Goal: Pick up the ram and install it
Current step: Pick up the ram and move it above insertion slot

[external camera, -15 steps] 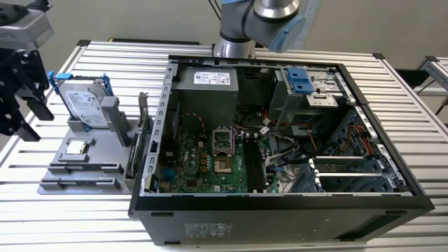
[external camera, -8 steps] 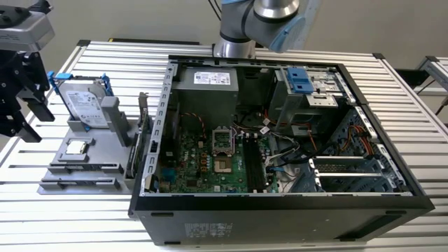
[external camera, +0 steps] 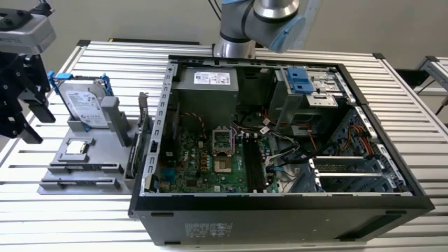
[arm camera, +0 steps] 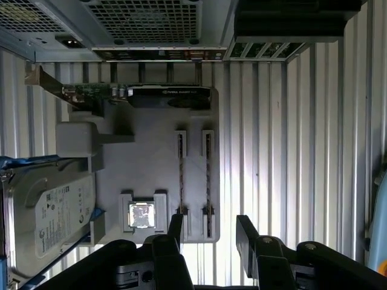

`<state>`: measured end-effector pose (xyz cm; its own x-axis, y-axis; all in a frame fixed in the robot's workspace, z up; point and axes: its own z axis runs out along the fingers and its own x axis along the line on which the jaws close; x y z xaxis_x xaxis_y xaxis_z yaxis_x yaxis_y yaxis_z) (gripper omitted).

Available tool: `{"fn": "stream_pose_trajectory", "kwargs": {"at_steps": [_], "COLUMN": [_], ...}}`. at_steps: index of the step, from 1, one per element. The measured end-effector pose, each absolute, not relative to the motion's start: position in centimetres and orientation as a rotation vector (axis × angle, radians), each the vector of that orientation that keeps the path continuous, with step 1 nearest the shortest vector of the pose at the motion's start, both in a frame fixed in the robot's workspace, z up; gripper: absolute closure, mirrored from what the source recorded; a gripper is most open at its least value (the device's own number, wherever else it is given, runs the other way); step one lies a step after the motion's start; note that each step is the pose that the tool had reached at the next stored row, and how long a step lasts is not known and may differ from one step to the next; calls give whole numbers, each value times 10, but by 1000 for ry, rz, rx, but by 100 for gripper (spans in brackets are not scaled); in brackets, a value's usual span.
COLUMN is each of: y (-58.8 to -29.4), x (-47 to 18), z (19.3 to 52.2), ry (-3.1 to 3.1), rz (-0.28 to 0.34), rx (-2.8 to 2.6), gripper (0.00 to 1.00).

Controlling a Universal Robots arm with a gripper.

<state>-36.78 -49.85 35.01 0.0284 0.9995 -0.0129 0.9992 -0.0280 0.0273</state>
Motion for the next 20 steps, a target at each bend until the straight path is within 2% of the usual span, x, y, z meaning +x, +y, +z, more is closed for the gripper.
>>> {"fn": "stream_pose_trajectory", "kwargs": {"at_steps": [20], "y": [-499], "x": [-368], "z": [341], "ry": [2181], "rz": [9], "rx": [2225], "gripper": [0]}}
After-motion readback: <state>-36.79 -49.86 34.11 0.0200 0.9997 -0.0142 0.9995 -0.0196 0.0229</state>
